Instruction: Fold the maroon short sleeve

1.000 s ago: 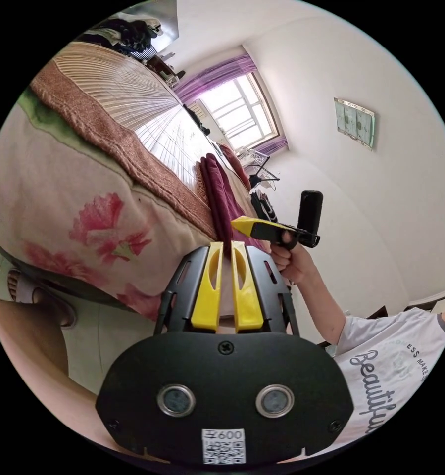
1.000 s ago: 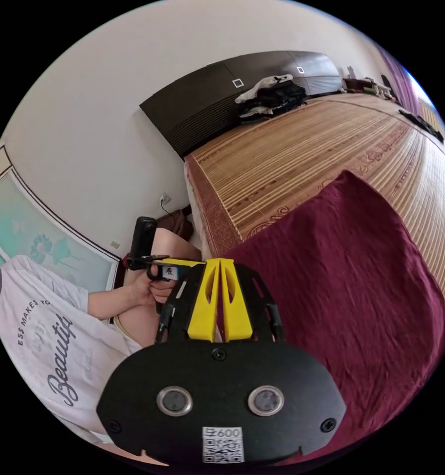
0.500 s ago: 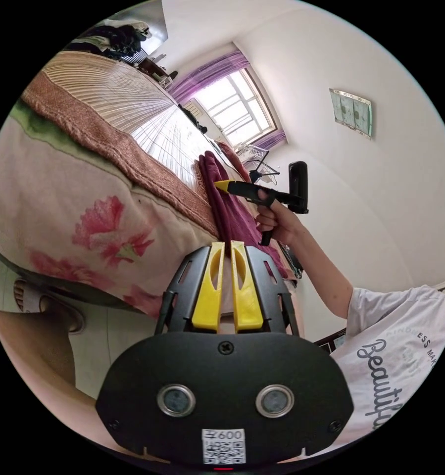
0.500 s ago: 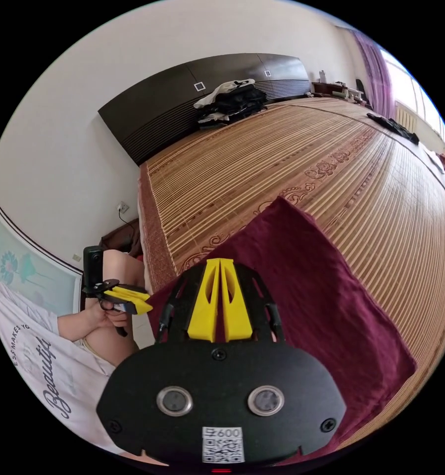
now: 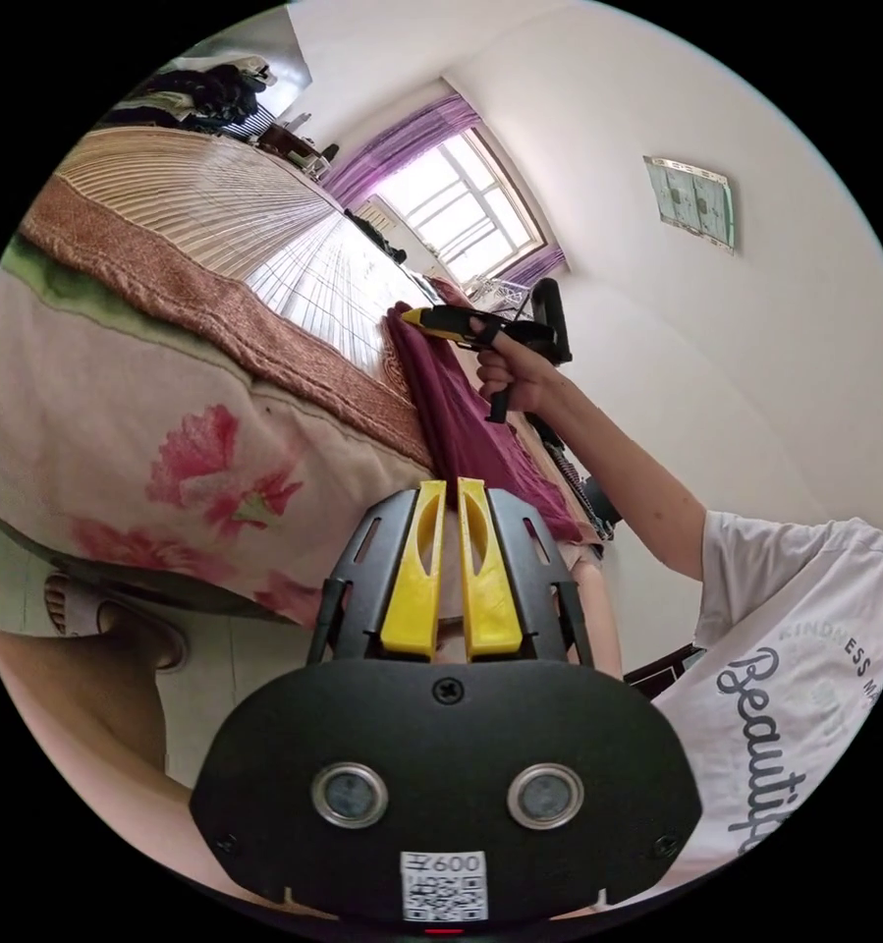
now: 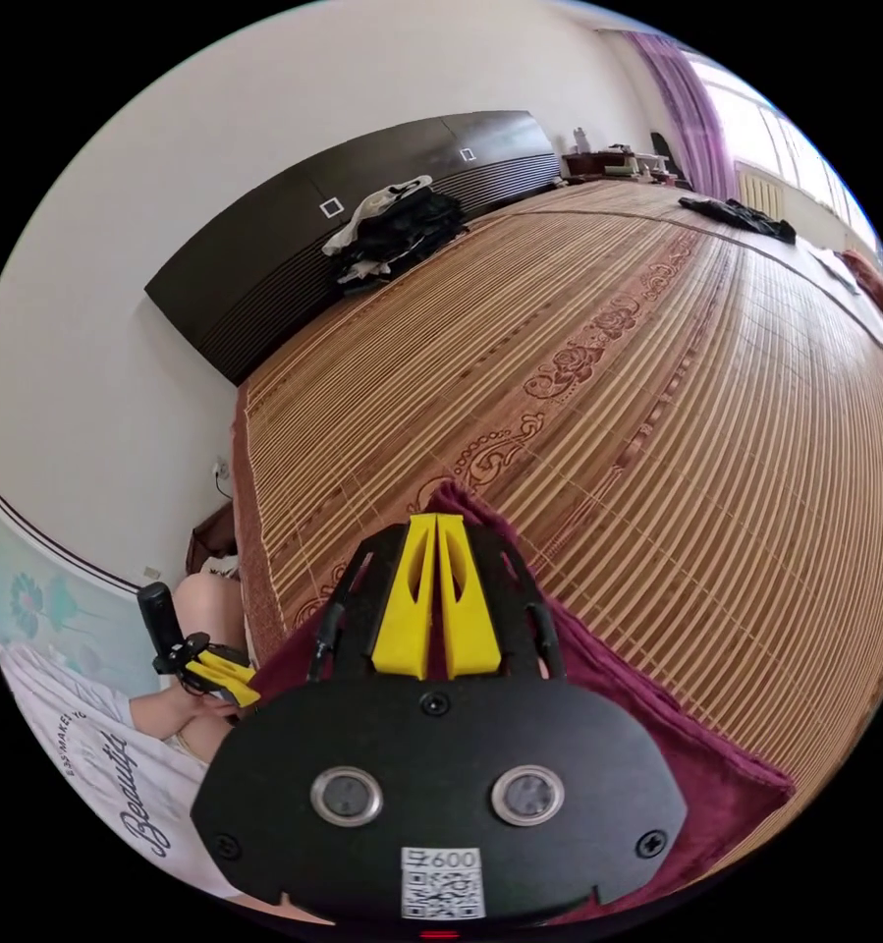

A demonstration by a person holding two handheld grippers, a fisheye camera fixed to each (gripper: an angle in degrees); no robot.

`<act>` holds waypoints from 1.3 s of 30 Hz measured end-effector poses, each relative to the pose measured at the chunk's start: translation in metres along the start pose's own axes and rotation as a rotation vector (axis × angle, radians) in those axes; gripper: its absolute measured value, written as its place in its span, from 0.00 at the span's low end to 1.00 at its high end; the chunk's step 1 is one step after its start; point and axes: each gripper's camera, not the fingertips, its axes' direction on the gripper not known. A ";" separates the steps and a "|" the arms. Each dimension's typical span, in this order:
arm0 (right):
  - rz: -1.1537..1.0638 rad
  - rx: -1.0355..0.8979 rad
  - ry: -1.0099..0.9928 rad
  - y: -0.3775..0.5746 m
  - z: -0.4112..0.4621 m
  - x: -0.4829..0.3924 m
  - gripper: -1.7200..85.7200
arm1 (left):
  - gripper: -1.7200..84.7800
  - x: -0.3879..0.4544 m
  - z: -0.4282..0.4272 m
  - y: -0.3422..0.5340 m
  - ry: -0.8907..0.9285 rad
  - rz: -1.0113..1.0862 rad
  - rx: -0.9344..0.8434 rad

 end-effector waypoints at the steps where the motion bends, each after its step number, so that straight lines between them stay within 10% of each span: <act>1: 0.008 0.001 0.002 -0.005 0.002 0.000 0.01 | 0.06 0.006 0.000 0.003 -0.008 0.009 0.001; 28: -0.157 0.043 0.147 0.017 0.020 -0.070 0.01 | 0.02 0.219 -0.061 -0.024 -0.283 0.302 -0.032; 39: -0.170 0.065 0.180 0.036 0.021 -0.073 0.01 | 0.02 0.272 0.177 -0.248 -0.669 0.349 -0.371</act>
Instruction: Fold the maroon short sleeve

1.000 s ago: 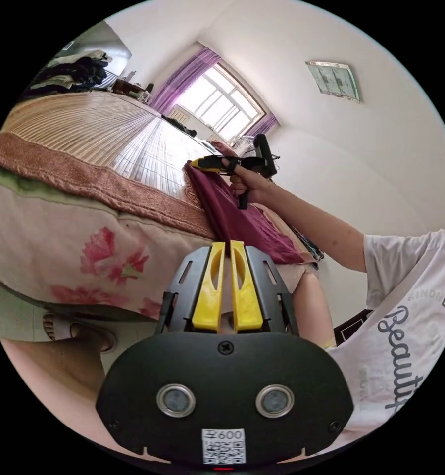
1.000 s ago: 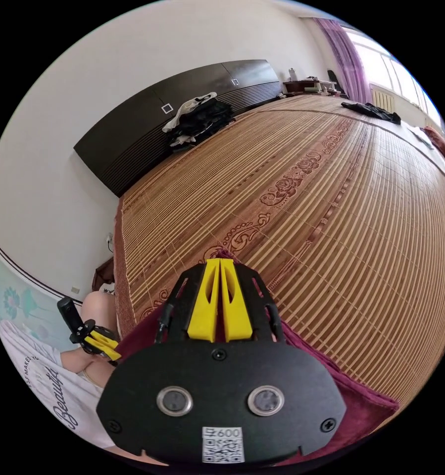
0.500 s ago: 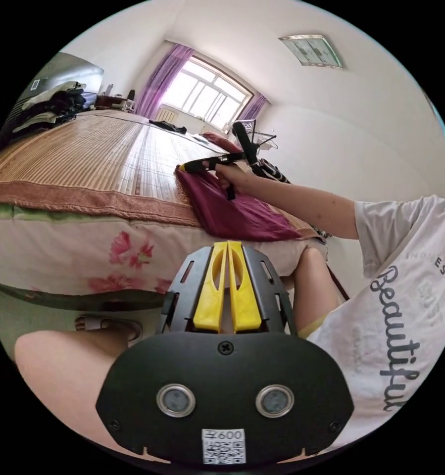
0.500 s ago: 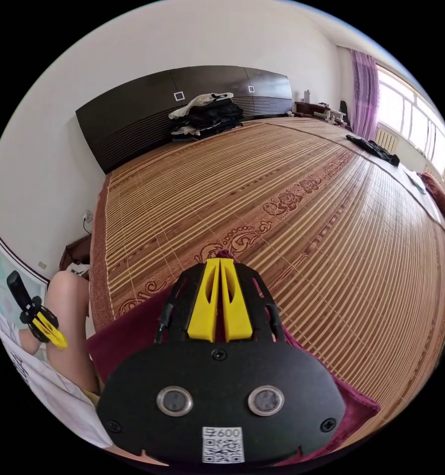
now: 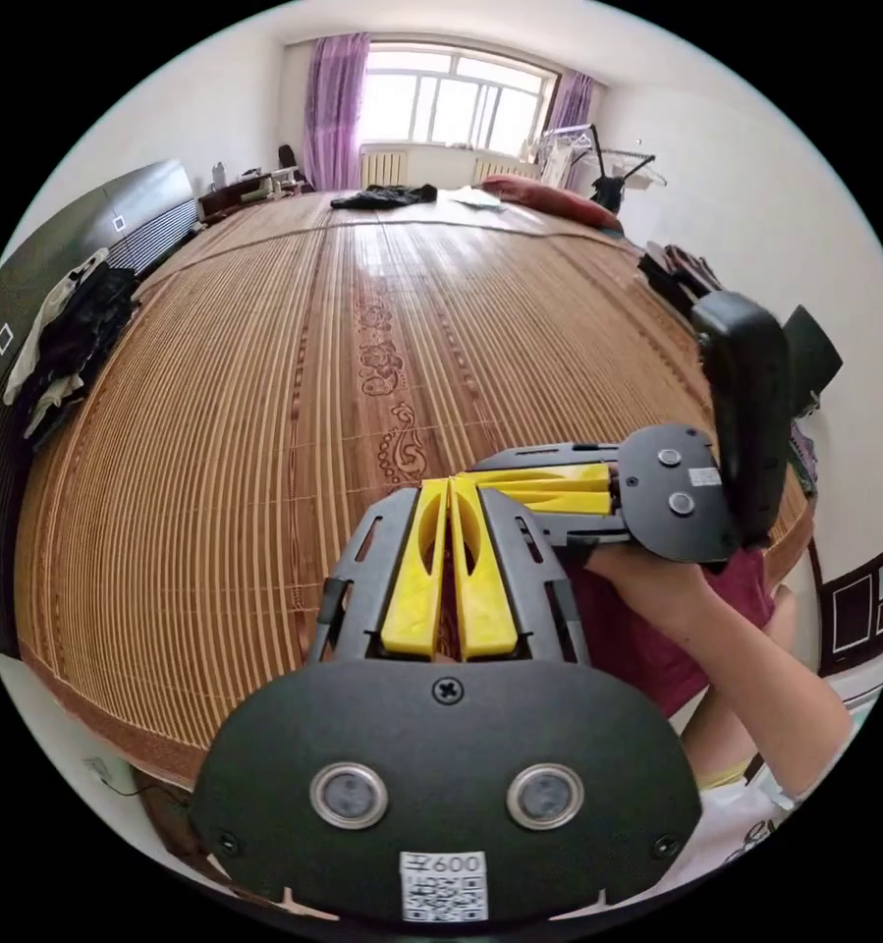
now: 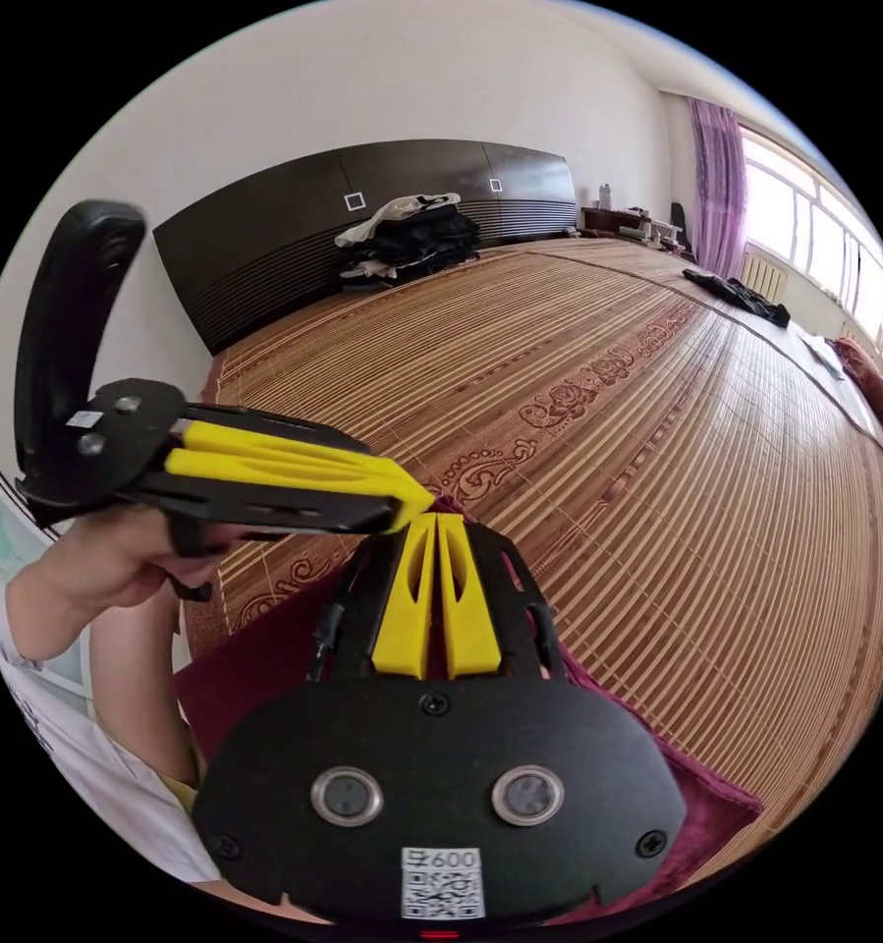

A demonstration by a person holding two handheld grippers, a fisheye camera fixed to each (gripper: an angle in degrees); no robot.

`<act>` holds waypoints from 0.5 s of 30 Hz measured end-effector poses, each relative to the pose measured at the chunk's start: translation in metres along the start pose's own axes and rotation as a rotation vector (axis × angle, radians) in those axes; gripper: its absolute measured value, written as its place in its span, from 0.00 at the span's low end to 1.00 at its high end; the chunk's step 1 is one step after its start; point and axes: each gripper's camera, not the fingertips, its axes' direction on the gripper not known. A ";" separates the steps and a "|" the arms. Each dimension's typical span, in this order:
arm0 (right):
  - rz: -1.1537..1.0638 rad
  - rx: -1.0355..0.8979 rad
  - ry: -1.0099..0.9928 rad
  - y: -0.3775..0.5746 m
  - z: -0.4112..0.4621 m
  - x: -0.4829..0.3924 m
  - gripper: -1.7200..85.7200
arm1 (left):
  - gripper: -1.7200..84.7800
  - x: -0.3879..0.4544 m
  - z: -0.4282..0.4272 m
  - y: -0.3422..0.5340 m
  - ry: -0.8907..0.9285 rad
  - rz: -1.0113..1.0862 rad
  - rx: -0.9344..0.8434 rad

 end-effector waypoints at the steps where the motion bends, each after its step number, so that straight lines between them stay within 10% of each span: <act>1: -0.010 -0.001 0.016 0.002 0.001 -0.003 0.01 | 0.02 0.002 0.002 -0.002 -0.023 0.001 0.014; 15: 0.042 0.038 -0.045 0.033 0.001 0.033 0.01 | 0.02 0.024 -0.042 0.017 -0.021 -0.060 0.091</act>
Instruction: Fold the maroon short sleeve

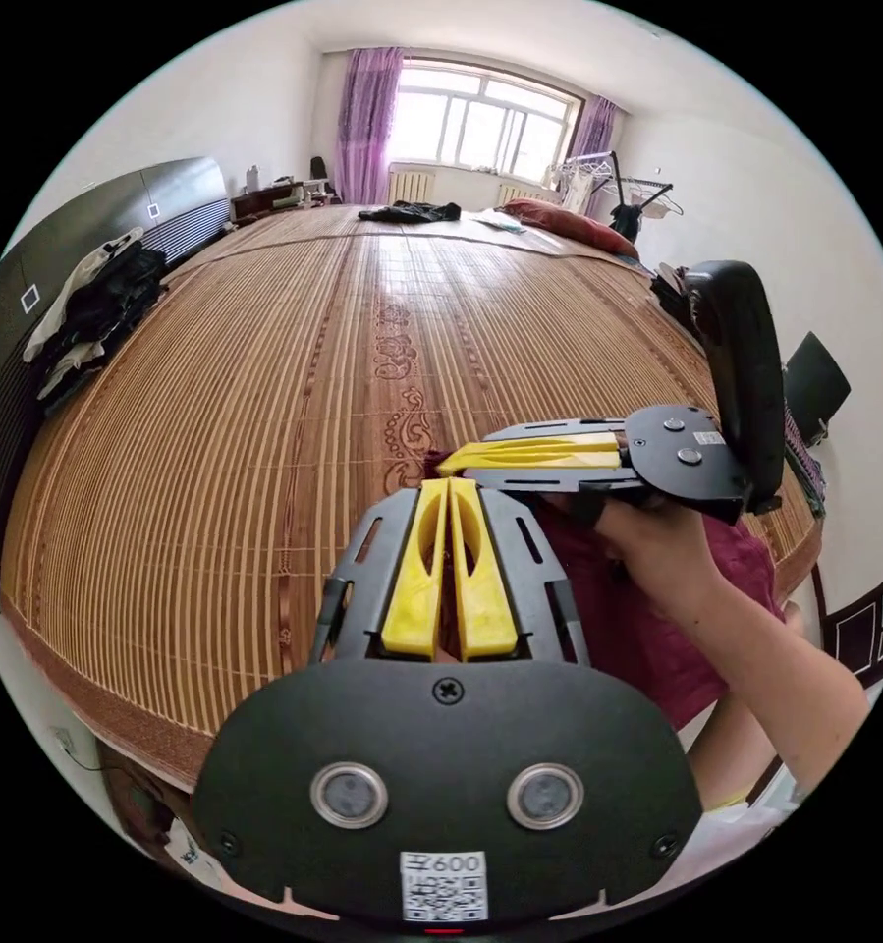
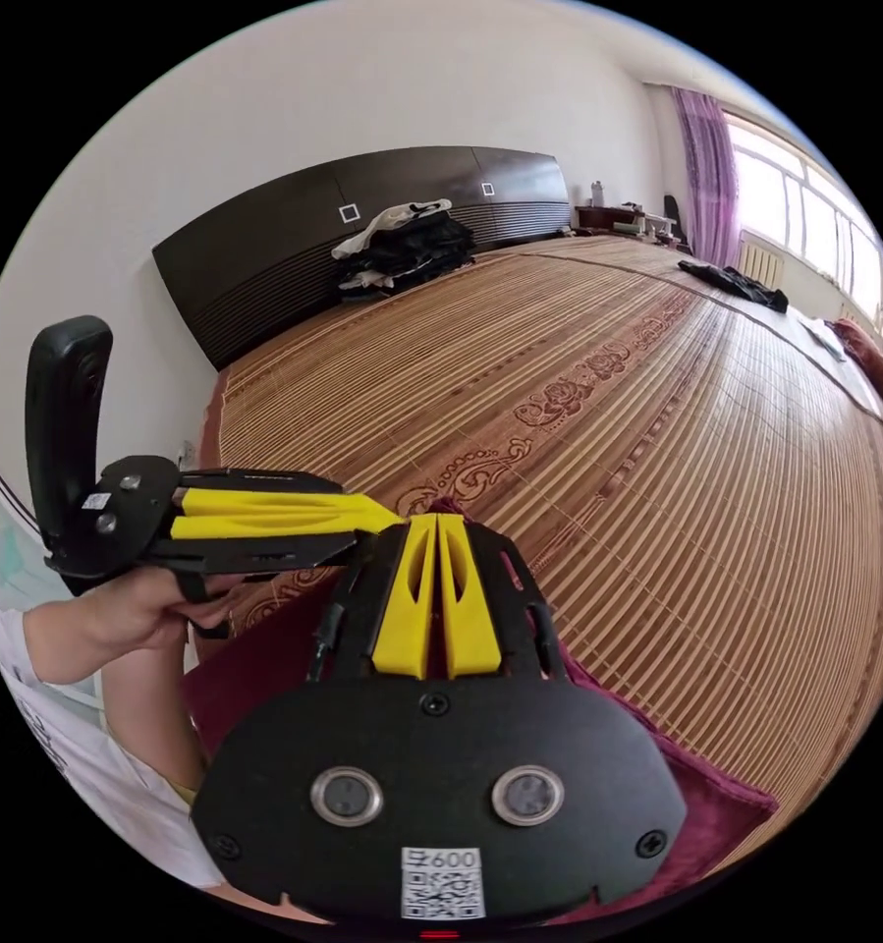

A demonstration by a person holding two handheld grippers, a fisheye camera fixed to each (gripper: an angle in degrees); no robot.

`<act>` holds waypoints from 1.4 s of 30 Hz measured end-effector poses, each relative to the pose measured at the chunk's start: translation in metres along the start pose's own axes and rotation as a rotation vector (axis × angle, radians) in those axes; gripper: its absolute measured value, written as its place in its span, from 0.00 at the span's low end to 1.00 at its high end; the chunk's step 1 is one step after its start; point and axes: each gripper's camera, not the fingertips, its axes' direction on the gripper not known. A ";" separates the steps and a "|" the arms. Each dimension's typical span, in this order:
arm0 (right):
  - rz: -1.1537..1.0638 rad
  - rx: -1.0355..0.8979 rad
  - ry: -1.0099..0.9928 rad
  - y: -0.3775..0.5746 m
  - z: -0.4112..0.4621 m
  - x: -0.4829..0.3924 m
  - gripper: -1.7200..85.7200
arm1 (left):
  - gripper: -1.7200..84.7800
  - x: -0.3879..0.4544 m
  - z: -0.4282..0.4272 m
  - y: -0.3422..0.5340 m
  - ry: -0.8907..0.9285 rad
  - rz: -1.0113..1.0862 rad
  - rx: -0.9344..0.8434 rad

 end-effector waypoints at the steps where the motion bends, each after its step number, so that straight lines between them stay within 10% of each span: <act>1: 0.006 0.026 0.005 0.005 -0.004 0.003 0.01 | 0.02 0.002 0.006 -0.003 0.006 0.037 -0.040; 9: 0.087 0.260 -0.045 0.045 -0.052 0.039 0.01 | 0.03 0.039 0.011 -0.017 -0.185 0.216 -0.104; 15: -0.002 -0.054 -0.014 0.043 -0.024 0.049 0.01 | 0.03 0.048 0.006 -0.023 -0.244 0.255 -0.092; 33: 0.043 -0.001 0.103 0.086 0.000 0.094 0.01 | 0.03 0.000 0.022 -0.075 -0.132 0.083 -0.111; 42: 0.553 0.091 0.013 0.193 -0.057 0.243 0.01 | 0.03 -0.012 0.023 -0.073 -0.139 0.117 -0.100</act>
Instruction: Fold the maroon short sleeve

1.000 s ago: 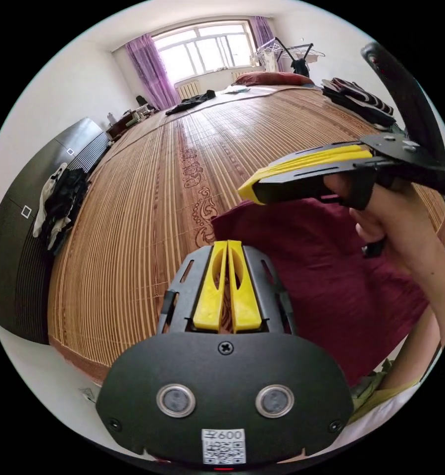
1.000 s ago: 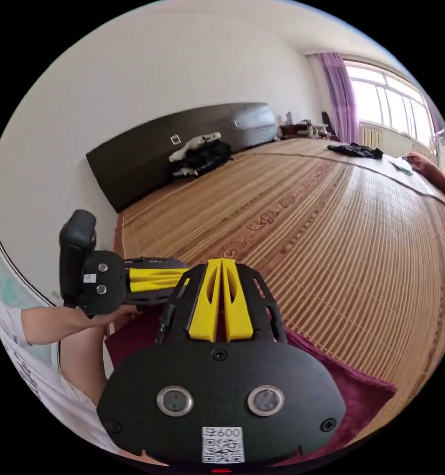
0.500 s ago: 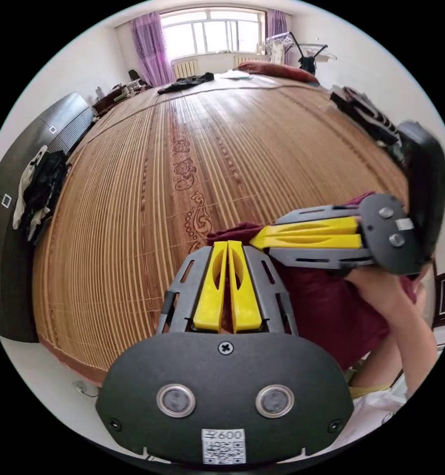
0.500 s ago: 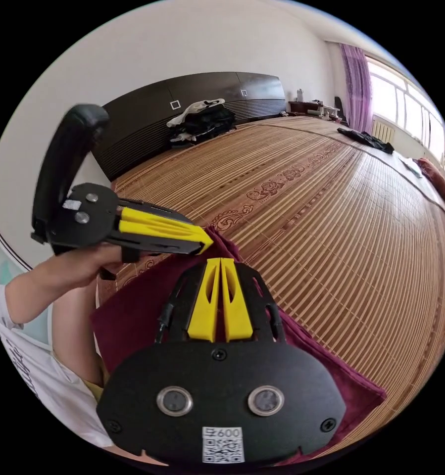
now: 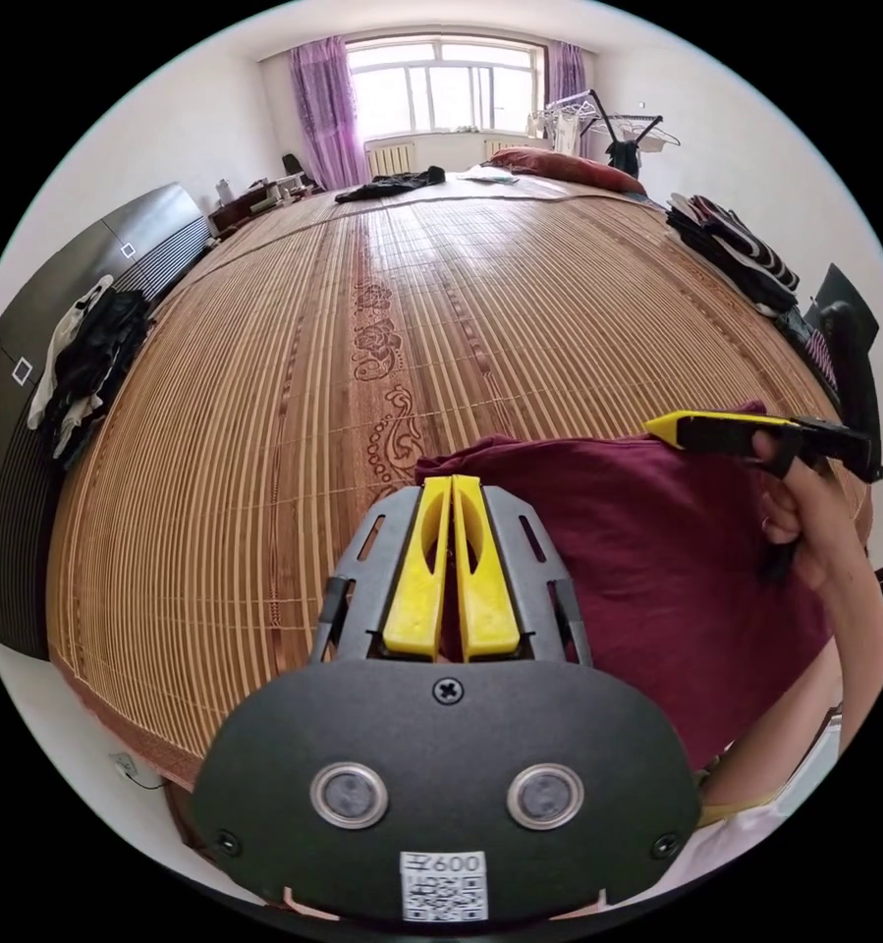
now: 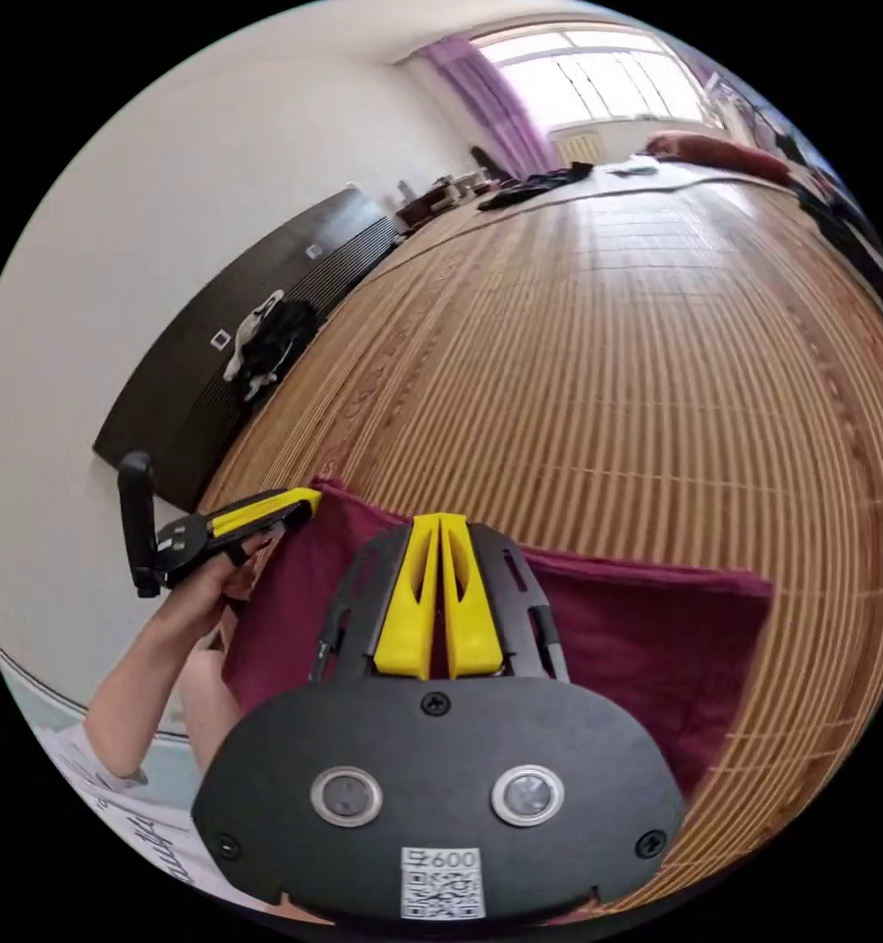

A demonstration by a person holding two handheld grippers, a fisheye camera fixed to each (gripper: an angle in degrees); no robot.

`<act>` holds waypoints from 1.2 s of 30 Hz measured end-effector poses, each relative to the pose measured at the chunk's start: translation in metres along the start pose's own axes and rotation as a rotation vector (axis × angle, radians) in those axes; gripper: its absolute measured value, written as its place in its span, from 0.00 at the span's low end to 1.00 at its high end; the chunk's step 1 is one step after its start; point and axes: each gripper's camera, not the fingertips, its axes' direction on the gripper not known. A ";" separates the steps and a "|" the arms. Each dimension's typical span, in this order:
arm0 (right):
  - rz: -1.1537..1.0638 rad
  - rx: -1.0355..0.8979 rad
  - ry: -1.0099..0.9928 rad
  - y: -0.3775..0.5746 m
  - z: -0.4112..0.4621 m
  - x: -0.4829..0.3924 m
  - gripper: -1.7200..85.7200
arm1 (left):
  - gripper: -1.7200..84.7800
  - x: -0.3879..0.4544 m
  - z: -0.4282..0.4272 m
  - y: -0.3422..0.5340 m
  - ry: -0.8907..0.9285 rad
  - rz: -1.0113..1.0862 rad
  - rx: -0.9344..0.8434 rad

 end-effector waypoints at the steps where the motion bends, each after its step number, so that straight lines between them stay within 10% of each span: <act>1: 0.014 0.013 -0.017 0.004 -0.010 0.017 0.01 | 0.03 -0.002 0.001 0.000 0.003 -0.002 0.000; 9: 0.209 0.178 0.065 0.037 -0.083 0.117 0.01 | 0.03 0.002 0.007 0.006 -0.045 0.022 0.007; 14: 0.037 0.310 0.525 0.082 -0.150 0.123 0.01 | 0.03 -0.003 0.013 0.011 -0.025 0.013 0.015; 18: -0.080 0.368 0.313 0.096 -0.177 0.106 0.01 | 0.03 -0.001 0.020 0.018 -0.020 0.010 0.023; 23: -0.459 -0.144 -0.198 0.094 -0.112 0.048 0.01 | 0.03 0.011 0.026 0.025 -0.050 0.026 0.029; 27: -0.686 -0.474 0.011 0.181 -0.045 0.008 0.01 | 0.03 0.019 0.033 0.031 -0.052 0.027 0.019; 36: -0.121 0.097 -0.100 0.245 -0.143 0.108 0.01 | 0.03 0.063 0.051 0.053 -0.132 0.074 0.027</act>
